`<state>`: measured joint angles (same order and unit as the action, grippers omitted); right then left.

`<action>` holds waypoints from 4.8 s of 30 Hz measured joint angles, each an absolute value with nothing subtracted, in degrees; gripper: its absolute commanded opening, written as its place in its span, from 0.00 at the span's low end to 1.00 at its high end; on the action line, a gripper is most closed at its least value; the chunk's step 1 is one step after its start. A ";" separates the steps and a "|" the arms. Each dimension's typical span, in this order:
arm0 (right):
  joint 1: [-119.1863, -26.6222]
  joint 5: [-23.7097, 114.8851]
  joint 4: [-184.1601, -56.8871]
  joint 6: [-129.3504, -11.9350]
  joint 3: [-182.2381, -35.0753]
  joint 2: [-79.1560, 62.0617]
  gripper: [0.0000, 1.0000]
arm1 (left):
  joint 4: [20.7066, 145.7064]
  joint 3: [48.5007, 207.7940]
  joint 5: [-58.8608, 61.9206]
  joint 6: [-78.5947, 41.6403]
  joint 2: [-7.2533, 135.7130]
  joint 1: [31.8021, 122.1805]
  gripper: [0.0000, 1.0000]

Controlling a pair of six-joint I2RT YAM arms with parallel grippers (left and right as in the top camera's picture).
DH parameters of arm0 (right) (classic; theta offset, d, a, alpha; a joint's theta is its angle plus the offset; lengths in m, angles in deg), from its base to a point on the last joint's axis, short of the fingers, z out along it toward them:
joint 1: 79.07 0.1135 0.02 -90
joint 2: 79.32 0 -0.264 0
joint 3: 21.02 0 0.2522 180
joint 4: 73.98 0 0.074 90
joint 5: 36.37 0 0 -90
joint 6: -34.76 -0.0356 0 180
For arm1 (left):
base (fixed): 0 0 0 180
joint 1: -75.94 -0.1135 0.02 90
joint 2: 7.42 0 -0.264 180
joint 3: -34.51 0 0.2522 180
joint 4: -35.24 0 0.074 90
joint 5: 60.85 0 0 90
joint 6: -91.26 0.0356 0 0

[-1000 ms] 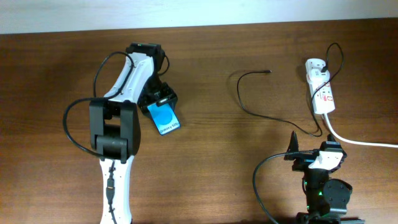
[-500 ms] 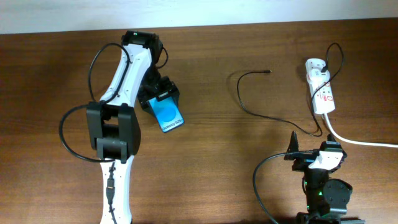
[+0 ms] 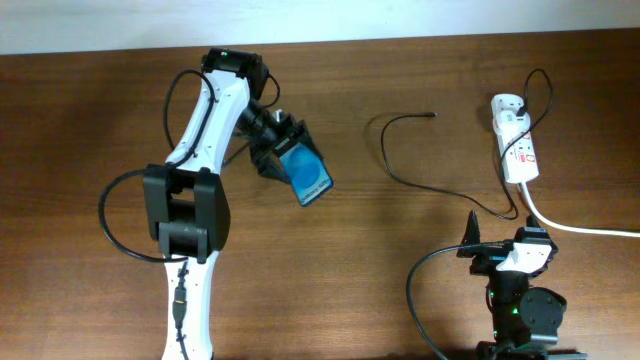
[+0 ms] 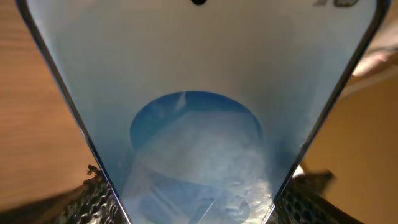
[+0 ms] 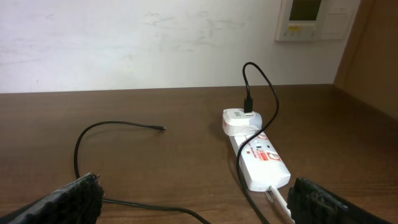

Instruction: Plug charger to phone and switch on socket

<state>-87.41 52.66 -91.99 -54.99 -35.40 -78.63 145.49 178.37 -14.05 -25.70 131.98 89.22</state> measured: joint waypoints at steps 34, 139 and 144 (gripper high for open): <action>-87.41 52.66 -92.01 -55.04 -35.40 -78.63 0.99 | 145.49 178.37 -40.76 -14.49 129.61 83.73 0.49; -43.98 55.37 -98.98 -82.97 -92.21 -7.81 0.98 | 145.42 178.37 -37.92 -16.54 129.61 82.93 0.47; -43.98 55.52 -95.01 -83.78 -92.23 -0.49 0.99 | 145.47 178.37 -37.97 -18.09 129.61 82.93 0.47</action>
